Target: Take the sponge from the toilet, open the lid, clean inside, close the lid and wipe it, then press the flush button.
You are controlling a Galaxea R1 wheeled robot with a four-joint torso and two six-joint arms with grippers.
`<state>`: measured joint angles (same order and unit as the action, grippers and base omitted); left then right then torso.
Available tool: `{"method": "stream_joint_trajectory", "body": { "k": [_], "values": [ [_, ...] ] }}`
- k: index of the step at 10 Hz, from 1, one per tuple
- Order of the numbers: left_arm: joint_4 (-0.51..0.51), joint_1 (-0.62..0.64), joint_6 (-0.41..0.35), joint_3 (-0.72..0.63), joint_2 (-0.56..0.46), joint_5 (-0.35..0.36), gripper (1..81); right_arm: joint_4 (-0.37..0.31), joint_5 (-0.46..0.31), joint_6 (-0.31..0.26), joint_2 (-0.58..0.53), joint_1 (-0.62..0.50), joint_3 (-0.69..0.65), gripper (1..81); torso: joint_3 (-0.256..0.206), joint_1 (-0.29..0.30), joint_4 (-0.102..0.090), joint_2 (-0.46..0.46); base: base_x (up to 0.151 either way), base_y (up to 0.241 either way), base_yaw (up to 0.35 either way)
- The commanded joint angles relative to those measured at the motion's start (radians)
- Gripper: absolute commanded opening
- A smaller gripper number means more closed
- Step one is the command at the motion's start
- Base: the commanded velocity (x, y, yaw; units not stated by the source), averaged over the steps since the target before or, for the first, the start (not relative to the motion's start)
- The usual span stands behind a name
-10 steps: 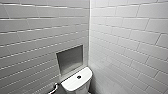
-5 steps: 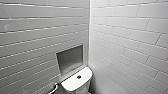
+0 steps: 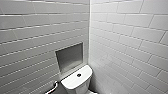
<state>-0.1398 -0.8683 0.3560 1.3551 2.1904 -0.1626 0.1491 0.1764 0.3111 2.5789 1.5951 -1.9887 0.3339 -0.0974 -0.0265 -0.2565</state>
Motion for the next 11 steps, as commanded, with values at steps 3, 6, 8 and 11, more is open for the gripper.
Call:
{"method": "stream_joint_trajectory", "body": {
  "k": [3, 6, 8, 11],
  "values": [
    [0.190, 0.324, 0.003, -0.086, -0.018, -0.147, 81.1, -0.005, -0.052, -0.004, -0.020, -0.026, 0.028, 1.0, 0.099, 0.000, 0.000, 0.001, 0.000, 0.000, 0.000],
    [0.262, 0.459, 0.014, -0.068, 0.029, -0.196, 81.1, -0.006, -0.052, -0.004, -0.012, -0.030, 0.024, 1.0, 0.161, -0.001, 0.000, 0.002, 0.000, 0.000, 0.000],
    [0.264, 0.516, 0.095, -0.010, 0.086, -0.216, 81.1, -0.006, -0.052, -0.004, -0.010, -0.028, 0.024, 1.0, 0.155, -0.001, 0.000, 0.002, 0.000, 0.000, 0.000],
    [0.258, 0.620, 0.215, 0.061, 0.164, -0.219, 81.1, -0.008, -0.049, 0.002, -0.006, -0.030, 0.024, 1.0, 0.166, -0.002, 0.000, 0.003, 0.000, 0.000, 0.000]
  ]
}}
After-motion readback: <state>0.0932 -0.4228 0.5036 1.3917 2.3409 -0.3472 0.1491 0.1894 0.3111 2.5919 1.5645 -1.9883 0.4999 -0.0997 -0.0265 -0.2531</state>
